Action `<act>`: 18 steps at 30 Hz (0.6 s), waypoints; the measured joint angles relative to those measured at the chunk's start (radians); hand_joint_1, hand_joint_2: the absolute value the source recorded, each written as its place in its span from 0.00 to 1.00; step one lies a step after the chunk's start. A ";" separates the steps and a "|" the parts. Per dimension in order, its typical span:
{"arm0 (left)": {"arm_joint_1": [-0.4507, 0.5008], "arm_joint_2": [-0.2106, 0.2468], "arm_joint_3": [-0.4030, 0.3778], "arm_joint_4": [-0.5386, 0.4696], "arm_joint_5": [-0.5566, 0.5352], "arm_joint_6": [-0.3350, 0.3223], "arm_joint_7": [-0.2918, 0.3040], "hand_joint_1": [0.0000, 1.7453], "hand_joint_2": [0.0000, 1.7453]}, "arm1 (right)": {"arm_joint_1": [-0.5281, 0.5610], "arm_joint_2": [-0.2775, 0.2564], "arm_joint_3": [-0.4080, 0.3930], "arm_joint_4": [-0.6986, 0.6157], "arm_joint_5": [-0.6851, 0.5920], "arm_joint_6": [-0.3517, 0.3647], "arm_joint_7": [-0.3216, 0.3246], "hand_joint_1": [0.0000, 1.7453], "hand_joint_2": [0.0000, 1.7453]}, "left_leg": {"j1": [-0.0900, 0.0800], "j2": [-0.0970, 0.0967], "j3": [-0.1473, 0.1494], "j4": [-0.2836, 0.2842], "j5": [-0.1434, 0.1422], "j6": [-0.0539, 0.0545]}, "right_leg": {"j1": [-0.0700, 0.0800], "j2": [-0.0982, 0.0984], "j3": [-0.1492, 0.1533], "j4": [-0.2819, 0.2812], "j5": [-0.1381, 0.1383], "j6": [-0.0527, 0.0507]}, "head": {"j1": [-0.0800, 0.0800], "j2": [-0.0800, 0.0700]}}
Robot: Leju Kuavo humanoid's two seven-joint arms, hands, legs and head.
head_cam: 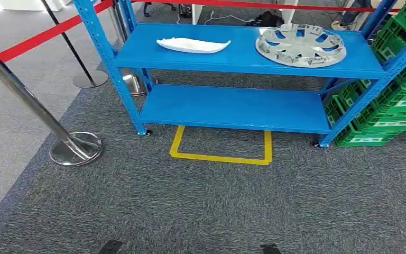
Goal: Take the parts from the cabinet and place them on the table.
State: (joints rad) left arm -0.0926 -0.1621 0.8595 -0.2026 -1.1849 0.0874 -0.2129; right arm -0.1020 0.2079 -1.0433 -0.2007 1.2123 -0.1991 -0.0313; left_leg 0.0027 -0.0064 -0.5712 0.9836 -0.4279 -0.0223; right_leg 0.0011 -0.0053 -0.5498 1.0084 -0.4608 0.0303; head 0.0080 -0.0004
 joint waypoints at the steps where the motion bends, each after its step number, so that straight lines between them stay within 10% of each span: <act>1: 0.000 0.000 0.000 0.000 0.000 0.000 0.000 0.00 0.00 | 0.000 0.000 0.000 0.000 0.000 0.000 0.000 0.00 1.00 | 0.000 0.000 0.000 0.000 0.000 0.000 | 0.000 0.000 0.000 0.000 0.000 0.000 | 0.000 0.000; 6: 0.000 0.000 0.000 0.000 0.000 0.000 0.000 0.00 0.00 | 0.000 -0.001 0.000 0.000 0.000 -0.002 -0.002 0.00 1.00 | 0.000 0.000 0.000 0.000 0.000 0.000 | 0.000 0.000 0.000 0.000 0.000 0.000 | 0.000 0.000; 7: 0.000 0.000 0.000 0.000 0.000 0.000 0.000 0.00 1.00 | 0.000 -0.001 0.000 0.000 0.000 -0.002 -0.002 0.00 1.00 | 0.000 0.000 0.000 0.000 0.000 0.000 | 0.000 0.000 0.000 0.000 0.000 0.000 | 0.000 0.000; 18: -0.033 -0.006 -0.004 0.000 -0.035 -0.056 0.021 0.00 1.00 | -0.163 -0.033 0.118 -0.016 0.100 0.076 -0.260 0.00 1.00 | 0.000 0.000 0.000 0.000 0.004 0.003 | 0.000 0.001 0.000 0.000 0.004 0.002 | 0.000 0.000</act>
State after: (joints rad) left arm -0.1252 -0.1679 0.8553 -0.2026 -1.2204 0.0313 -0.1915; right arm -0.2647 0.1747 -0.9258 -0.2171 1.3127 -0.1231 -0.2911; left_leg 0.0024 -0.0061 -0.5715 0.9836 -0.4235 -0.0198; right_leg 0.0010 -0.0046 -0.5495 1.0086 -0.4565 0.0321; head 0.0076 -0.0004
